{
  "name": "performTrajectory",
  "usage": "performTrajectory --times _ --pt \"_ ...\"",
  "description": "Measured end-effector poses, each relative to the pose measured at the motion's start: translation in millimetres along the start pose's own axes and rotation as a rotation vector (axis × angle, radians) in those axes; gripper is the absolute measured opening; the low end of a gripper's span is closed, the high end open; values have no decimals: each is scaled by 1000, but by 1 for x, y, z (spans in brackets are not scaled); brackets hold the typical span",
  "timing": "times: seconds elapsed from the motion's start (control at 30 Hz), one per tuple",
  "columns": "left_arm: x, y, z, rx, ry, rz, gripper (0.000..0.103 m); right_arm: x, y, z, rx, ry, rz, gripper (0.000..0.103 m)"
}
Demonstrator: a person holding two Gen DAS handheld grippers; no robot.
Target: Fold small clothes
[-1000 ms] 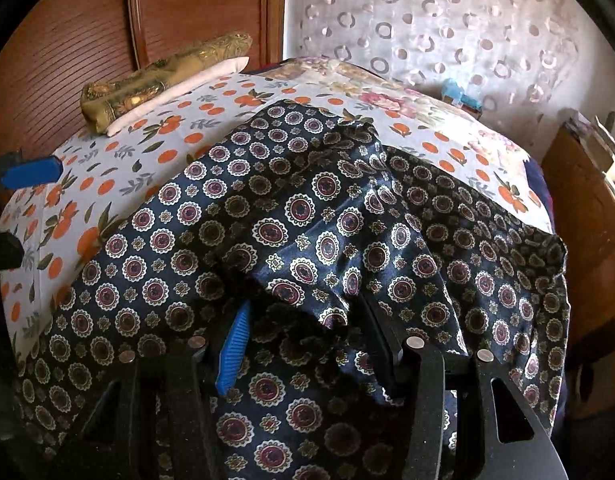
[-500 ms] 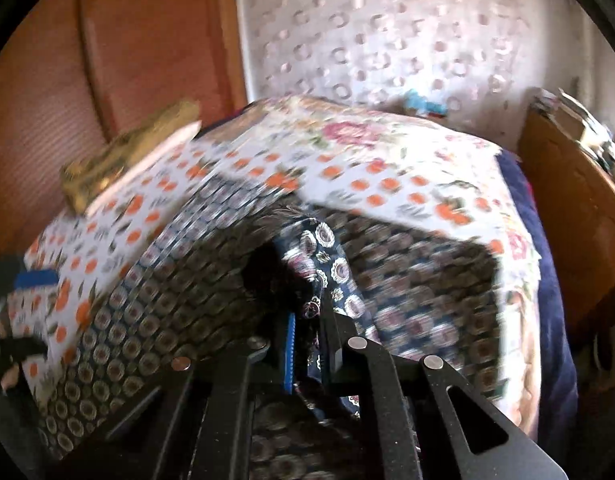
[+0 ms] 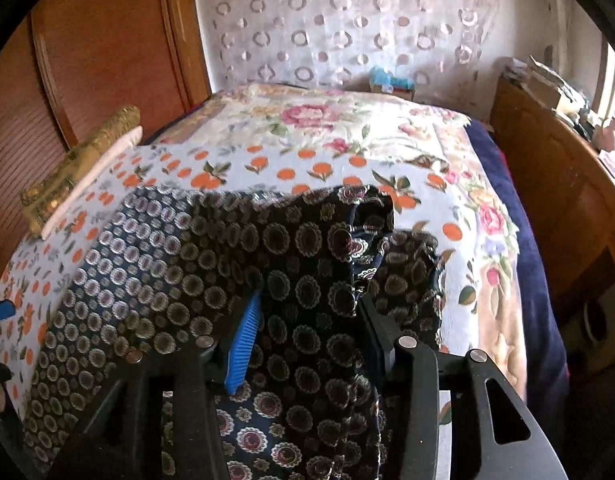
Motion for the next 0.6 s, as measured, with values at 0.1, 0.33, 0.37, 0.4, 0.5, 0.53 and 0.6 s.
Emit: performTrajectory --times 0.1,0.33,0.37,0.4,0.5,0.53,0.6 --pt "0 0 0 1 -1 -1 72 6 1 9 -26 9 11 48" --pt "2 1 -1 -1 3 2 72 18 -4 -4 32 23 21 4" --pt "2 1 -1 -2 4 3 72 20 -3 -7 39 44 28 4" --pt "3 2 -1 -3 5 5 72 24 -4 -9 43 62 40 4" --pt "4 3 0 -8 6 11 72 30 -6 -9 5 150 28 9" --pt "4 3 1 -10 6 13 72 32 -6 -9 -5 167 37 21" --pt "6 4 1 -16 5 16 72 35 -4 -14 -9 215 46 41"
Point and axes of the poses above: each gripper's, at about its wrist camera, not at the fingertips, and z roughly the way its jaws point, x to its right, y to its underside, the point moved 2 cm from there along z, roughly the way its jaws point, and after that the axes turned 12 degrees about -z, right-handed, at the moved point
